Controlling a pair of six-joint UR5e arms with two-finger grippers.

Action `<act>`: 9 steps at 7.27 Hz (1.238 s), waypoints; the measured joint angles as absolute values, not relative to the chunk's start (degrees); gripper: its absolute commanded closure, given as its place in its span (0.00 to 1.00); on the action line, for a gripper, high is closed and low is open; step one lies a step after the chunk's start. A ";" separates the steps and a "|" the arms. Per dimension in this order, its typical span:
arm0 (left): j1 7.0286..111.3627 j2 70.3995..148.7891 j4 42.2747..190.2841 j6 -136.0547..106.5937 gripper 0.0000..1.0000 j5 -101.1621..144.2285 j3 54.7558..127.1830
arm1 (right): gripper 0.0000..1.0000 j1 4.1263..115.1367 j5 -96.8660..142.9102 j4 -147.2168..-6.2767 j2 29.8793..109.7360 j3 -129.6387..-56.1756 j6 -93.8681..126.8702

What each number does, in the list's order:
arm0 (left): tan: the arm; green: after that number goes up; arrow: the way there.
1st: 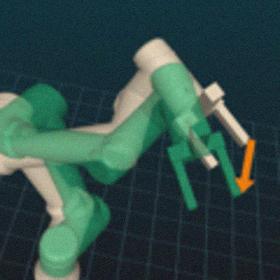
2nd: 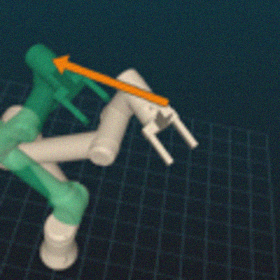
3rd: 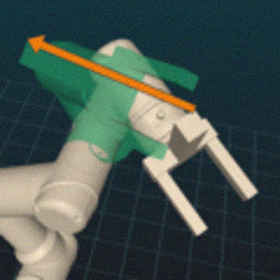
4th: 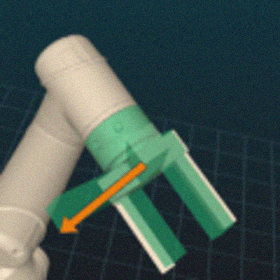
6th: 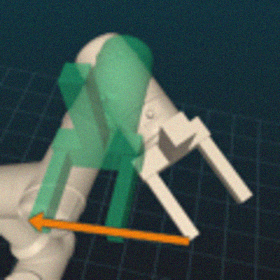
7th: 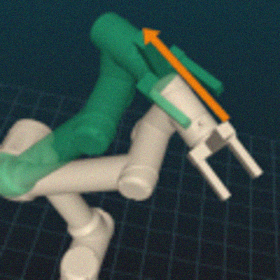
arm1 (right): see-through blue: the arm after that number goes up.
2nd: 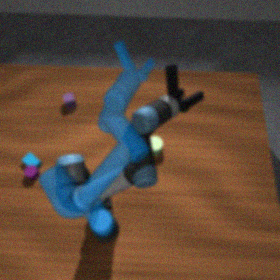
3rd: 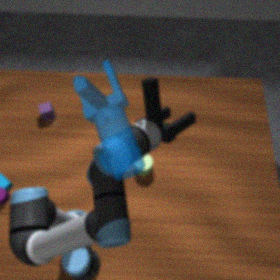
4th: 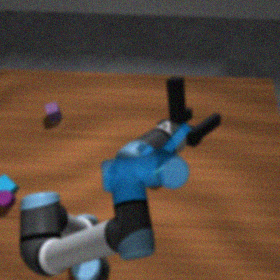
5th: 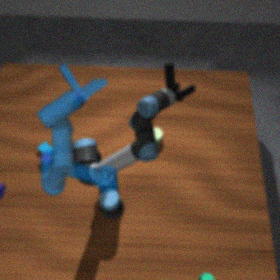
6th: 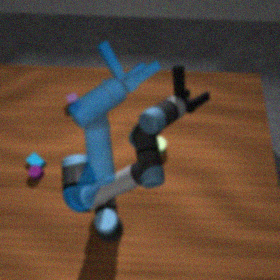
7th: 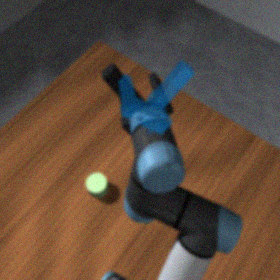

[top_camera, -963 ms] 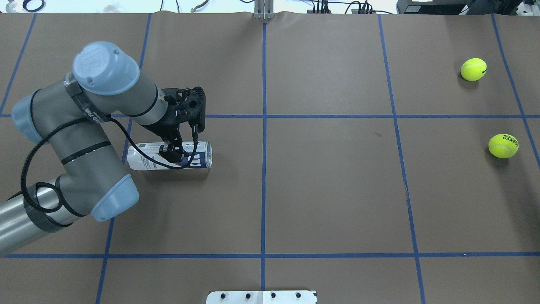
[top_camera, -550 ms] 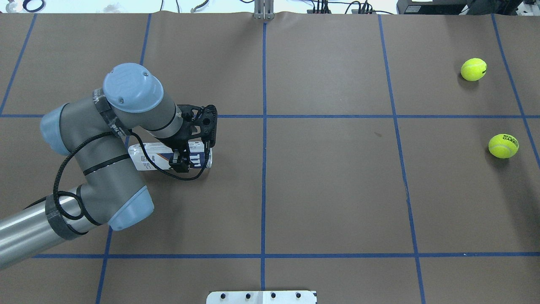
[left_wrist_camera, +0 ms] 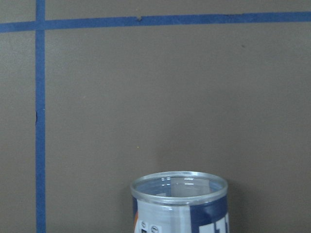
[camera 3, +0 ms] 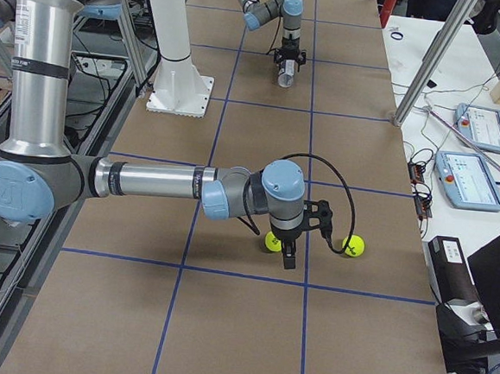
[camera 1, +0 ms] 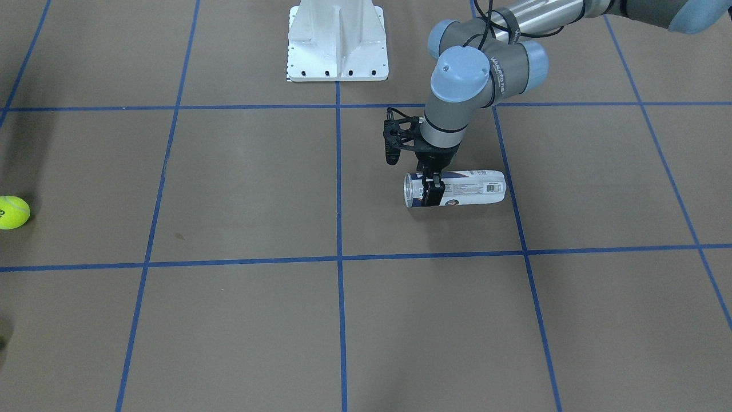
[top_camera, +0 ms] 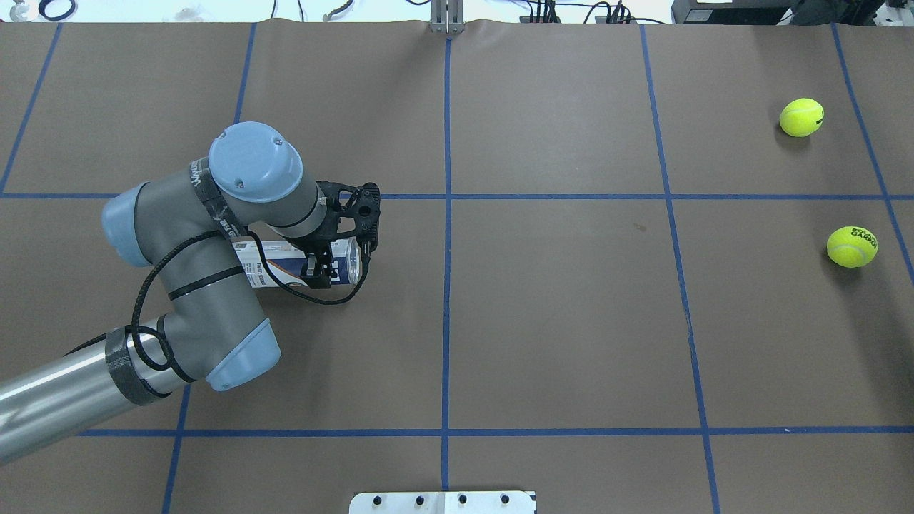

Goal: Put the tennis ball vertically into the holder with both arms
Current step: 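Close the left gripper around the can's open end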

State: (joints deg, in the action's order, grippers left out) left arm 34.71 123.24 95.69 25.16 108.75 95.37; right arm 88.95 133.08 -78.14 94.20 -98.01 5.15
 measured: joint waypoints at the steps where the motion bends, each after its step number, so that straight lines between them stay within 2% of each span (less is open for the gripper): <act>1: 34.28 123.25 95.73 24.26 0.06 108.67 95.11 | 0.00 88.95 133.15 -78.13 94.19 -98.01 5.12; 6: 32.14 123.32 96.82 18.67 0.04 108.72 93.69 | 0.00 88.95 133.15 -78.14 94.19 -98.00 5.10; 9: 32.01 123.37 104.79 18.81 0.05 108.72 88.73 | 0.00 88.95 133.15 -78.14 94.22 -98.00 5.10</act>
State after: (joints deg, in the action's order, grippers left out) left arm 32.01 123.37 104.79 18.81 108.72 88.73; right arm 88.95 133.15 -78.14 94.22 -98.00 5.10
